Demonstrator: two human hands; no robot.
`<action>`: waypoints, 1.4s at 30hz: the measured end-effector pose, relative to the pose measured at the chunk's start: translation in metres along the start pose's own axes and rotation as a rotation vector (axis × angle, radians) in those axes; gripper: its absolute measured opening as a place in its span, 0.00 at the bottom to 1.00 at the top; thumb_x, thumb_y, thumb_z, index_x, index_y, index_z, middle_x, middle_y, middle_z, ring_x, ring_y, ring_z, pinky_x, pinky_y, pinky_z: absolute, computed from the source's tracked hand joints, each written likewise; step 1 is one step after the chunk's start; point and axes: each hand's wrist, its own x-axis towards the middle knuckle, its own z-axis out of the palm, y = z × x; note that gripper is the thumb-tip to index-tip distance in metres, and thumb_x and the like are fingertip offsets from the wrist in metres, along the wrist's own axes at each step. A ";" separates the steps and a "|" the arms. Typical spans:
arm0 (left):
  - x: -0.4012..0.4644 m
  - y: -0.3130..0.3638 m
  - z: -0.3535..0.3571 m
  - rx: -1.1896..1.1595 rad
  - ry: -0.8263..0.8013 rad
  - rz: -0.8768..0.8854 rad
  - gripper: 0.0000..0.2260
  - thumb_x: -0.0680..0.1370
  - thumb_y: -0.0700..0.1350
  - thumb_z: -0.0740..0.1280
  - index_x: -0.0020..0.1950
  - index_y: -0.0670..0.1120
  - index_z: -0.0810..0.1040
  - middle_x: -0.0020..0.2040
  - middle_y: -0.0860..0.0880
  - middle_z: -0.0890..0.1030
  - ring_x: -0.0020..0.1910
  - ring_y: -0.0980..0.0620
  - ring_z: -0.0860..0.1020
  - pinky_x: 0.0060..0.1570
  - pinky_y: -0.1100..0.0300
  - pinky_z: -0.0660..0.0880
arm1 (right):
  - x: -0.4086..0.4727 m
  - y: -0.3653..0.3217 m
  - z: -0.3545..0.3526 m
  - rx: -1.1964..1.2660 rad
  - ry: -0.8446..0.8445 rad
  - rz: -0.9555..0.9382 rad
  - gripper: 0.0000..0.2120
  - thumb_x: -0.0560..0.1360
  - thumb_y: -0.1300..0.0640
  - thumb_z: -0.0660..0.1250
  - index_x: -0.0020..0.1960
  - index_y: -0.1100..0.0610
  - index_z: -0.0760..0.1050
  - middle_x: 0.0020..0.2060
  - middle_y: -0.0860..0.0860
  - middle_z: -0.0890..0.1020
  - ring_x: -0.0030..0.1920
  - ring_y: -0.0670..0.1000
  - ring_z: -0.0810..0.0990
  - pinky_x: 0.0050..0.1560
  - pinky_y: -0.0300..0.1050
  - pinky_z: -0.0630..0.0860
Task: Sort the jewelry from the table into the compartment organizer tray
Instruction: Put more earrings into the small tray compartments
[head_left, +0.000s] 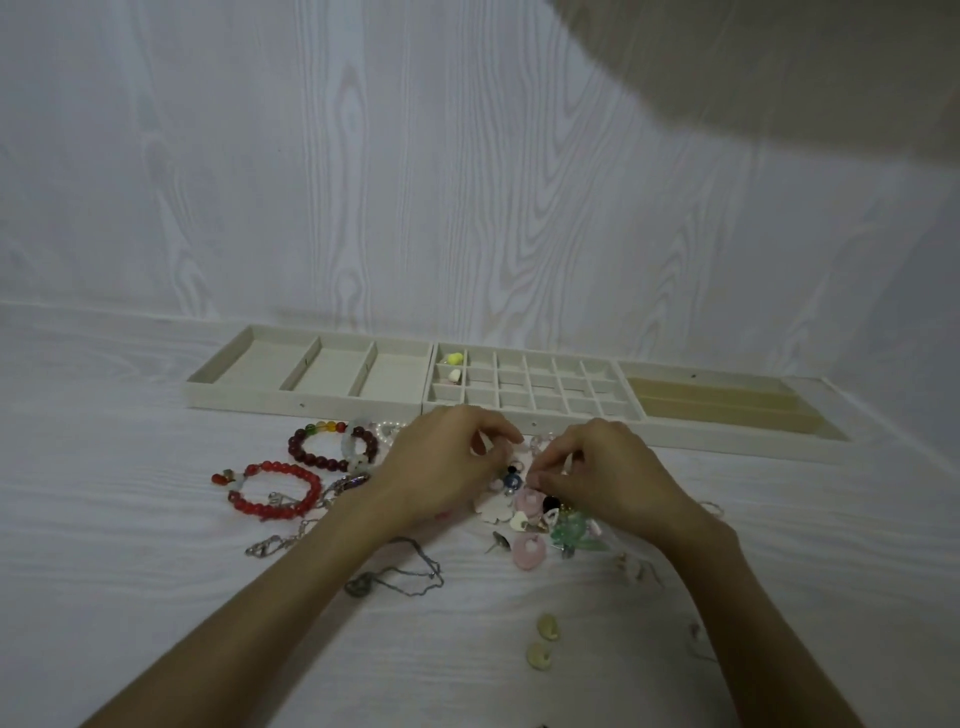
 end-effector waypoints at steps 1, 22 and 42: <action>-0.001 -0.003 0.002 -0.047 0.016 -0.012 0.08 0.79 0.50 0.64 0.55 0.57 0.81 0.49 0.59 0.82 0.46 0.63 0.77 0.47 0.60 0.75 | 0.001 0.001 0.000 0.007 0.005 0.000 0.02 0.71 0.51 0.72 0.40 0.44 0.83 0.37 0.41 0.81 0.36 0.39 0.76 0.37 0.35 0.70; -0.011 0.011 -0.018 -0.923 0.099 -0.069 0.12 0.76 0.45 0.67 0.59 0.52 0.80 0.50 0.53 0.85 0.50 0.59 0.82 0.46 0.68 0.77 | 0.004 -0.023 0.009 1.092 0.097 0.055 0.15 0.73 0.51 0.66 0.57 0.54 0.79 0.32 0.39 0.80 0.35 0.37 0.76 0.40 0.33 0.69; 0.051 -0.025 -0.076 -0.627 0.353 -0.144 0.09 0.68 0.48 0.77 0.46 0.48 0.84 0.42 0.50 0.85 0.43 0.57 0.83 0.50 0.62 0.79 | 0.076 -0.054 -0.020 0.890 0.151 0.083 0.09 0.70 0.58 0.74 0.49 0.60 0.81 0.39 0.53 0.86 0.37 0.44 0.84 0.36 0.31 0.77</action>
